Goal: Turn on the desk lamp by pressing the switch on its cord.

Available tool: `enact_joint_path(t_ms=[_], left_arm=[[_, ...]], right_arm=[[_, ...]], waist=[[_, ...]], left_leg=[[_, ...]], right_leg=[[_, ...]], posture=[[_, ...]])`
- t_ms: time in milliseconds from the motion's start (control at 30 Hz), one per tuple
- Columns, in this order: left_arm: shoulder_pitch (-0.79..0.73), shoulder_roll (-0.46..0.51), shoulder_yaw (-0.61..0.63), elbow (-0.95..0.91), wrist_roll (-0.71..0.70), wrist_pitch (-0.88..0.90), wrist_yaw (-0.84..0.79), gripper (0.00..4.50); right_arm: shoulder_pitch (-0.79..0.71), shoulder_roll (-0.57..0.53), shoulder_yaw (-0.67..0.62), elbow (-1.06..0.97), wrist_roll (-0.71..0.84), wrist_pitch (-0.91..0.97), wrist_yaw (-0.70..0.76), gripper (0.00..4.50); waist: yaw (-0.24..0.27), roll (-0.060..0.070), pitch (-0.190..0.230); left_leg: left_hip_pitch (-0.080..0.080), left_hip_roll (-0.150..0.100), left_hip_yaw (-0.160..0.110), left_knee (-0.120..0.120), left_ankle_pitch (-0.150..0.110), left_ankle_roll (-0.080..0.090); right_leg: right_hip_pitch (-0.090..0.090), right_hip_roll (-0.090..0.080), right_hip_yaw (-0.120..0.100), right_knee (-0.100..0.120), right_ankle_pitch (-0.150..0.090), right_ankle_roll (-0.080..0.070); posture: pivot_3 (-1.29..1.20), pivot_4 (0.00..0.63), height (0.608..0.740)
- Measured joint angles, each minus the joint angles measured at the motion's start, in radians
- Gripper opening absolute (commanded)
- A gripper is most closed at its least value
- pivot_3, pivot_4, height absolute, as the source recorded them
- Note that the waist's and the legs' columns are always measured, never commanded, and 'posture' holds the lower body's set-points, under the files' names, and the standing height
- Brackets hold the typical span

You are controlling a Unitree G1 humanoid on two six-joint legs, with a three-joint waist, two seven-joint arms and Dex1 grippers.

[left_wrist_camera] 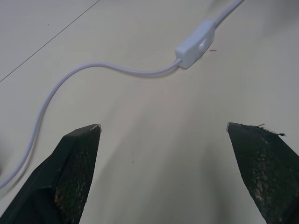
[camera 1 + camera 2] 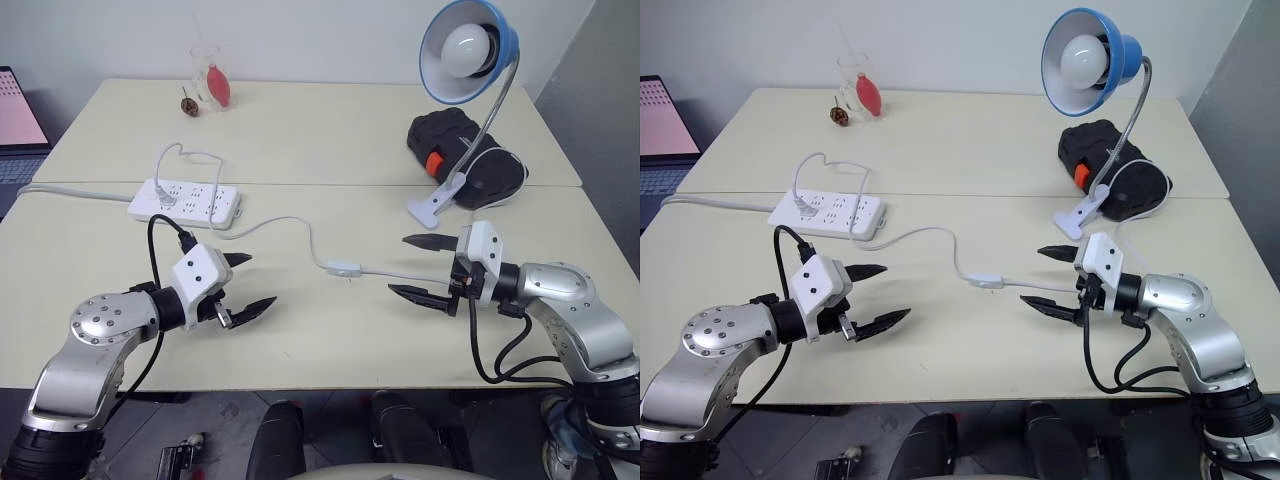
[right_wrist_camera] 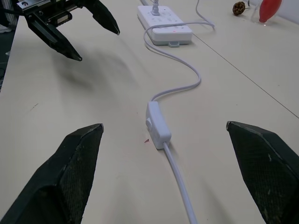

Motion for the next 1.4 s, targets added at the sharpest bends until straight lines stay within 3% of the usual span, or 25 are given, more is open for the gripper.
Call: enact_joint_path(t_ms=[500, 900, 1400], left_arm=[[-0.002, 0.038, 0.001, -0.02, -0.074, -0.019, -0.123, 4.5], [-0.026, 0.073, -0.048, -0.024, -0.021, -0.112, -0.174, 4.5], [-0.034, 0.068, -0.068, -0.006, 0.013, -0.127, -0.156, 4.5]], right_arm=[[-0.055, -0.009, 0.06, 0.003, -0.065, 0.084, -0.009, 4.44], [-0.245, 0.141, 0.27, 0.25, -0.23, 0.033, -0.005, 4.44], [-0.327, 0.249, 0.275, 0.516, -0.285, -0.1, 0.01, 4.44]], waist=[[-0.001, 0.0, 0.0], [-0.005, 0.0, 0.0], [-0.006, 0.0, 0.0]], left_leg=[[0.0, 0.0, 0.0, 0.0, 0.0, 0.0], [0.0, 0.0, 0.0, 0.0, 0.0, 0.0], [0.0, 0.0, 0.0, 0.0, 0.0, 0.0]], right_leg=[[0.0, 0.0, 0.0, 0.0, 0.0, 0.0], [-0.001, 0.0, 0.0, 0.0, 0.0, -0.001], [-0.001, 0.0, 0.0, 0.001, 0.0, 0.0]], posture=[[0.0, 0.15, 0.74], [0.0, 0.15, 0.74], [0.0, 0.15, 0.74]])
